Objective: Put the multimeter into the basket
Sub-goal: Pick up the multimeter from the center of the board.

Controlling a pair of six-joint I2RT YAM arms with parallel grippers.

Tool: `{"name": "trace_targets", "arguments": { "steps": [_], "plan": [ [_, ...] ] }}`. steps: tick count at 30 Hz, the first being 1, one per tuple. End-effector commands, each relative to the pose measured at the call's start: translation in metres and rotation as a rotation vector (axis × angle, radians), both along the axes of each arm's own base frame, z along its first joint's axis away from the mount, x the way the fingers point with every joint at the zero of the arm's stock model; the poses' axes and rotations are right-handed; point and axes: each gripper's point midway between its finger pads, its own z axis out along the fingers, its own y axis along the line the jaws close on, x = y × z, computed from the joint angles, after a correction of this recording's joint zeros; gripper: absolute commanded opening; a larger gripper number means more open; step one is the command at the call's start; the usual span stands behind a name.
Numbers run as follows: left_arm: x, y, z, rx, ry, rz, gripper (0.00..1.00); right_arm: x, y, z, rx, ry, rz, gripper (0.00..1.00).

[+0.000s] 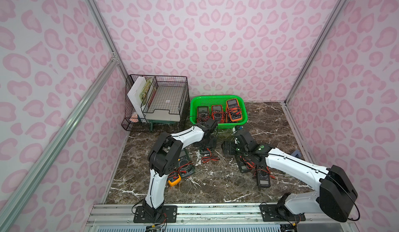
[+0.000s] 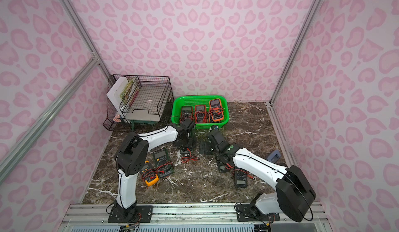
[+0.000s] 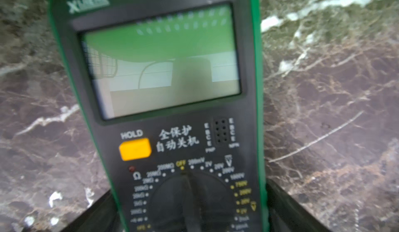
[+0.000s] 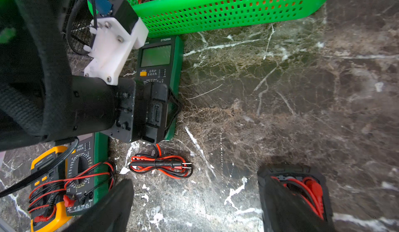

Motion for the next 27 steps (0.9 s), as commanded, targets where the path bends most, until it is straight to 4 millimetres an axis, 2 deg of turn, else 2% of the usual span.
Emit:
{"name": "trace_targets", "arguments": {
  "steps": [1, 6, 8, 11, 16, 27],
  "plan": [
    [-0.001, -0.005, -0.005, -0.027, 0.009, -0.001, 0.84, 0.002, -0.004, 0.002, -0.018, -0.007, 0.0, 0.99],
    [0.002, -0.008, 0.002, -0.046, -0.006, -0.001, 0.6, 0.003, -0.005, 0.004, -0.014, -0.008, 0.006, 0.99],
    [-0.007, -0.003, -0.003, -0.039, 0.016, 0.001, 0.5, 0.004, -0.005, 0.005, -0.01, -0.009, 0.009, 0.99],
    [-0.01, -0.003, 0.002, -0.057, 0.016, 0.005, 0.29, 0.006, -0.004, 0.009, 0.0, -0.018, 0.013, 0.99],
    [-0.018, -0.003, 0.014, -0.083, 0.028, 0.006, 0.0, 0.009, -0.004, 0.014, 0.016, -0.026, 0.017, 0.99],
    [-0.045, -0.001, 0.041, -0.109, 0.041, 0.003, 0.0, 0.02, -0.01, 0.026, 0.068, -0.045, 0.004, 0.99]
  ]
}}
